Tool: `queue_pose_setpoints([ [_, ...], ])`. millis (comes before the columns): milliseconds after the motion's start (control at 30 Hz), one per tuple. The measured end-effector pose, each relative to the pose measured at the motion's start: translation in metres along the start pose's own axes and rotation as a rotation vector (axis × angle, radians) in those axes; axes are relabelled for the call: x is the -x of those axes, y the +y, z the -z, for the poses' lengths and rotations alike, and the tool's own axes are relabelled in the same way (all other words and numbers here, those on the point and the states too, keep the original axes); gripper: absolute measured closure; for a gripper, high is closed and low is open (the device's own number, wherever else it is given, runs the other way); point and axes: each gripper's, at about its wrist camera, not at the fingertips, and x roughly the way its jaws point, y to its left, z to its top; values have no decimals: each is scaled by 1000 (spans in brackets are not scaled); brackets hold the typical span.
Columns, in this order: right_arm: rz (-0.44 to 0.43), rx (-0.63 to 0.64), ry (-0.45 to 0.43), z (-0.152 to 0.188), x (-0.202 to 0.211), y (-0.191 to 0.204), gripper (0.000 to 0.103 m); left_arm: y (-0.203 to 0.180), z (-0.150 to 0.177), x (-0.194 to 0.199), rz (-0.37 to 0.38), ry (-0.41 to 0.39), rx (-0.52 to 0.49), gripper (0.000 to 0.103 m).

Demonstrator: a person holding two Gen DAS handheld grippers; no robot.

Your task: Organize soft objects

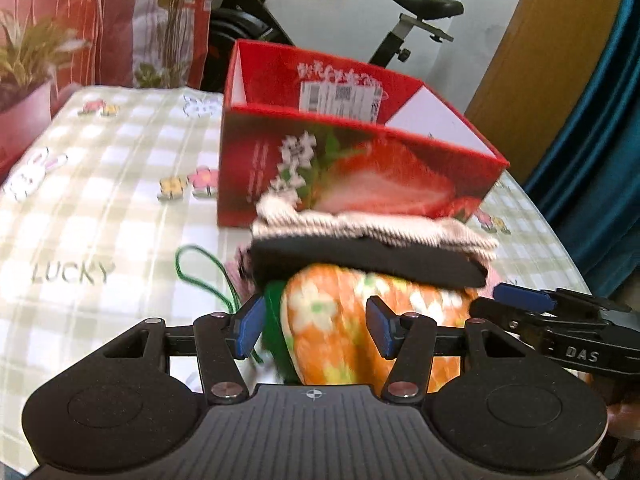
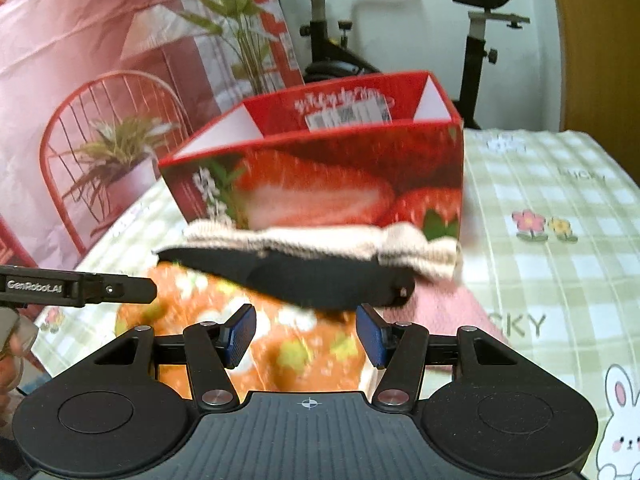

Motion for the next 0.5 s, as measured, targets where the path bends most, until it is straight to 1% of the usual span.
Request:
queue_pose_setpoints([
  [67,2,3,19,5,-5,0,51,-1,7,-2,5,1,0,47],
  [133,0,5,40,9,-10,0,51,-2,11,-3,3,-4,4,53],
  [267,-13,25,67,16,-17,5,48,0,14,-3,11,-10,15,58],
  [367,-18,22,71,16,-19,5,47,3,15,-4,33,-17,40,59],
  [500,-22,10,79,17,-22,3,47,1,19,-9,29,-5,35,59],
])
